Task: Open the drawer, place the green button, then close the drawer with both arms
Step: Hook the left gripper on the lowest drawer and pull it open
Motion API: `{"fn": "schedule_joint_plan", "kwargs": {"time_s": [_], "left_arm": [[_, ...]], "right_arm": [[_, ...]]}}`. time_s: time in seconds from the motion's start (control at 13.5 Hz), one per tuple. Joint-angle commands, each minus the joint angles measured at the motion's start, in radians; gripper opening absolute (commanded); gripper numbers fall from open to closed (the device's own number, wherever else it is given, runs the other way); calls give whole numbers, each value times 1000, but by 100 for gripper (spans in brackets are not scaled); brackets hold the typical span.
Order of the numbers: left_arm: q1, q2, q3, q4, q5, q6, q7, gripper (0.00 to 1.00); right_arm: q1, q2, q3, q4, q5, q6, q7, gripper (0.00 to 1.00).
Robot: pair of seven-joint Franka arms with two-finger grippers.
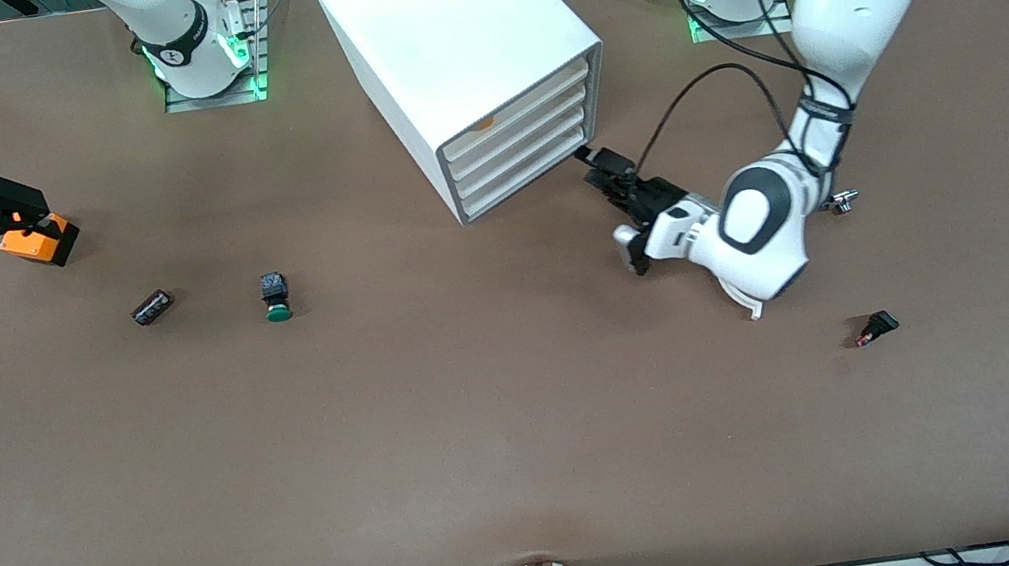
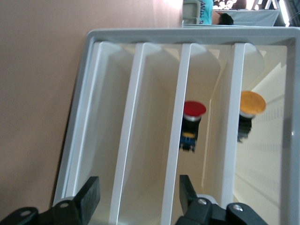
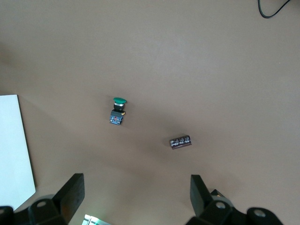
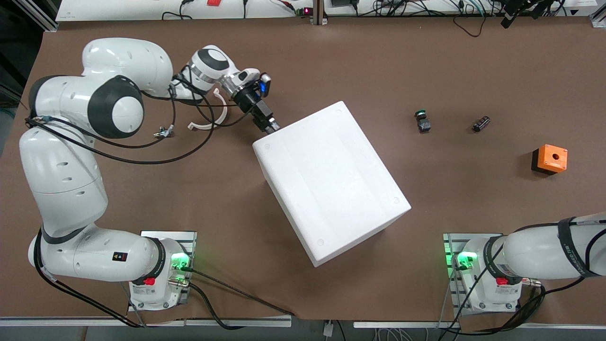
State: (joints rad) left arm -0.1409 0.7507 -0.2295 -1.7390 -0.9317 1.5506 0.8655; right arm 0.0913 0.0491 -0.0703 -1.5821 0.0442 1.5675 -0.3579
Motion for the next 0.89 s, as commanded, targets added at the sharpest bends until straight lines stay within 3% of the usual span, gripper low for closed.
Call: {"fn": "schedule_joint_plan", "kwargs": {"time_s": [0.0, 0.44, 0.81], "left_arm": [[-51, 74, 9, 16, -103, 26, 134, 60], [-91, 91, 7, -50, -229, 57, 152, 58], [-167, 91, 7, -91, -312, 123, 201, 48]], "right_arm": [[-12, 5, 12, 13, -10, -1, 10, 100], [-13, 6, 10, 13, -10, -1, 10, 100], [-18, 6, 7, 13, -6, 0, 10, 100]]}}
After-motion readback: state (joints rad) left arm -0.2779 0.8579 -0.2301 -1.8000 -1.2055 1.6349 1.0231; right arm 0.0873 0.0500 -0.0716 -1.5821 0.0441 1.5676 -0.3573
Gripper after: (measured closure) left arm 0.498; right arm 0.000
